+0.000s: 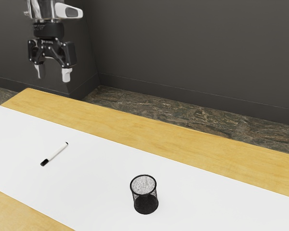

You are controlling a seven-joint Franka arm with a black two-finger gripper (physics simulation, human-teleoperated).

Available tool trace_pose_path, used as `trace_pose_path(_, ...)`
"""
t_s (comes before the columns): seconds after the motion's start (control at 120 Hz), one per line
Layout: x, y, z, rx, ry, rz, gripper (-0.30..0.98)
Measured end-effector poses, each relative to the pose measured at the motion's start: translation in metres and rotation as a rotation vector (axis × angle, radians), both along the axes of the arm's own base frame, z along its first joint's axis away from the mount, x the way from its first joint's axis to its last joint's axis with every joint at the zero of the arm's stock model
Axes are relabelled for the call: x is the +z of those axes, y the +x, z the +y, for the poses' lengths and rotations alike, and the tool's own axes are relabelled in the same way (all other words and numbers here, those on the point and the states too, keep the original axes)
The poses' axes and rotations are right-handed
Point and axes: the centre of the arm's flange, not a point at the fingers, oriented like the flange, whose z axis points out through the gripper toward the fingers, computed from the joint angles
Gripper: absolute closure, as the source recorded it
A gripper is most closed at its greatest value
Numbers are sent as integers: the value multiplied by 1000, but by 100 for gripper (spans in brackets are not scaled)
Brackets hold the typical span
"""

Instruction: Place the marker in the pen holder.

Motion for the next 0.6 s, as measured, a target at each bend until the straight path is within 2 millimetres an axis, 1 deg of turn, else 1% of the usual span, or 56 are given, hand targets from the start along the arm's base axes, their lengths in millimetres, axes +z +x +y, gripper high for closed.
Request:
trace_pose_path(0.083, -1, 11, 0, 10, 13, -71, 0)
trace_pose_path(0.1, -4, 14, 1, 11, 16, -75, 0)
trace_pose_path(0.133, -20, 18, 1, 16, 22, -62, 0)
trace_pose_path(0.167, -45, 21, 3, 22, 26, -31, 0)
trace_pose_path(0.233, -111, 23, 8, 37, 29, 54, 0)
trace_pose_path(0.283, -157, 20, 16, 54, 33, 106, 0)
trace_pose_path(0.342, -199, 17, 31, 85, 37, 142, 0)
trace_pose_path(0.375, -218, 19, 46, 115, 38, 151, 0)
trace_pose_path(0.408, -234, 21, 71, 164, 38, 155, 0)
trace_pose_path(0.433, -245, 20, 100, 219, 37, 158, 0)
trace_pose_path(0.458, -255, 17, 135, 285, 34, 160, 0)
trace_pose_path(0.492, -269, 7, 181, 371, 29, 161, 0)
trace_pose_path(0.517, -279, 0, 206, 417, 27, 159, 0)
trace_pose_path(0.533, -285, -2, 217, 436, 26, 156, 0)
trace_pose_path(0.55, -291, -2, 223, 445, 26, 153, 0)
trace_pose_path(0.575, -300, 0, 226, 444, 27, 147, 0)
trace_pose_path(0.6, -309, 5, 224, 432, 29, 141, 0)
